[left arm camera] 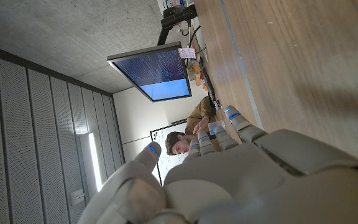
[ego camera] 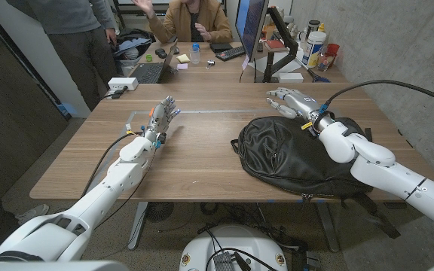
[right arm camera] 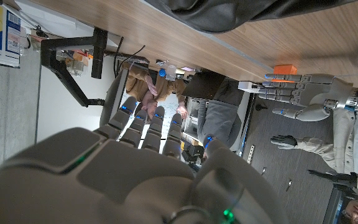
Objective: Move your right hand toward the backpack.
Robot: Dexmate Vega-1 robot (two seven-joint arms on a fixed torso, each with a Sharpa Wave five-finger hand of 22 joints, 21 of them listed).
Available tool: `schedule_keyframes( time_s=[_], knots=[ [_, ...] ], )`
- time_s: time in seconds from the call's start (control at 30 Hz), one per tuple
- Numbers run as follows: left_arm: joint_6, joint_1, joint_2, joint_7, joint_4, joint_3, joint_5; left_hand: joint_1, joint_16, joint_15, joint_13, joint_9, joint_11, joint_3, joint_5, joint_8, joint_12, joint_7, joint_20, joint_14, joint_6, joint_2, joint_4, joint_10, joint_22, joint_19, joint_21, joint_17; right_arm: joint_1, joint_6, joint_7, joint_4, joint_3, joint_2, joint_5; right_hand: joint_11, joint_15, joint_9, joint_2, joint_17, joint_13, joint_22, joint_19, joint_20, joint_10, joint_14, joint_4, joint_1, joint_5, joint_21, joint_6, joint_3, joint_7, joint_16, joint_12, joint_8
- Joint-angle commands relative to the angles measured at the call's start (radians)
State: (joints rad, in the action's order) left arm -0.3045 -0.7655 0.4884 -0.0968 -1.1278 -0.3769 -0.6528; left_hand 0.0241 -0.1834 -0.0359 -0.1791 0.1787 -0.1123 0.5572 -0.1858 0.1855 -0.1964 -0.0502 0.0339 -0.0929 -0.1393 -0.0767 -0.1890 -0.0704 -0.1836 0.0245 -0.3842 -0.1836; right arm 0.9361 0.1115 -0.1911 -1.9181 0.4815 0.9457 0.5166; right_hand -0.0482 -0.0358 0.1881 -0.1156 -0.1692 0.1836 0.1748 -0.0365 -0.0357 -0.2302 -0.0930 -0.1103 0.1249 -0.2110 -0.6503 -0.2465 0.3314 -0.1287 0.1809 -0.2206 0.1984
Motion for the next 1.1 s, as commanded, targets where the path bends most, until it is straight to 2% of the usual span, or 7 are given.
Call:
schedule_keyframes(
  time_s=[0.03, 1.1],
  knots=[
    [0.001, -0.014, 0.007, 0.009, -0.018, 0.004, -0.003, -0.008, -0.005, -0.06, -0.005, 0.003, 0.001, 0.007, 0.004, 0.002, -0.002, -0.003, 0.03, -0.008, -0.001, -0.096, 0.0, 0.005, -0.004, 0.002, 0.001, -0.006, 0.006, 0.012, 0.011, -0.008, 0.007, 0.003, 0.01, -0.007, -0.037, 0.004, 0.004, -0.002, 0.004, 0.001, 0.0, -0.048, -0.005, -0.008, 0.006, 0.011, 0.001, 0.006, 0.001, 0.004, -0.008, 0.0, 0.004, -0.003],
    [0.01, -0.044, 0.027, 0.019, -0.064, 0.012, -0.007, -0.008, -0.005, -0.06, -0.005, 0.003, -0.002, 0.006, 0.004, 0.002, -0.003, -0.003, 0.031, -0.007, 0.0, -0.096, 0.0, 0.006, -0.004, 0.003, 0.003, -0.006, 0.022, 0.041, 0.03, -0.029, 0.02, 0.013, 0.044, -0.006, -0.039, 0.004, 0.005, -0.001, 0.004, 0.002, 0.005, -0.05, -0.004, -0.009, 0.012, 0.02, 0.0, 0.018, 0.001, 0.007, -0.01, 0.0, 0.005, -0.003]
  ],
)
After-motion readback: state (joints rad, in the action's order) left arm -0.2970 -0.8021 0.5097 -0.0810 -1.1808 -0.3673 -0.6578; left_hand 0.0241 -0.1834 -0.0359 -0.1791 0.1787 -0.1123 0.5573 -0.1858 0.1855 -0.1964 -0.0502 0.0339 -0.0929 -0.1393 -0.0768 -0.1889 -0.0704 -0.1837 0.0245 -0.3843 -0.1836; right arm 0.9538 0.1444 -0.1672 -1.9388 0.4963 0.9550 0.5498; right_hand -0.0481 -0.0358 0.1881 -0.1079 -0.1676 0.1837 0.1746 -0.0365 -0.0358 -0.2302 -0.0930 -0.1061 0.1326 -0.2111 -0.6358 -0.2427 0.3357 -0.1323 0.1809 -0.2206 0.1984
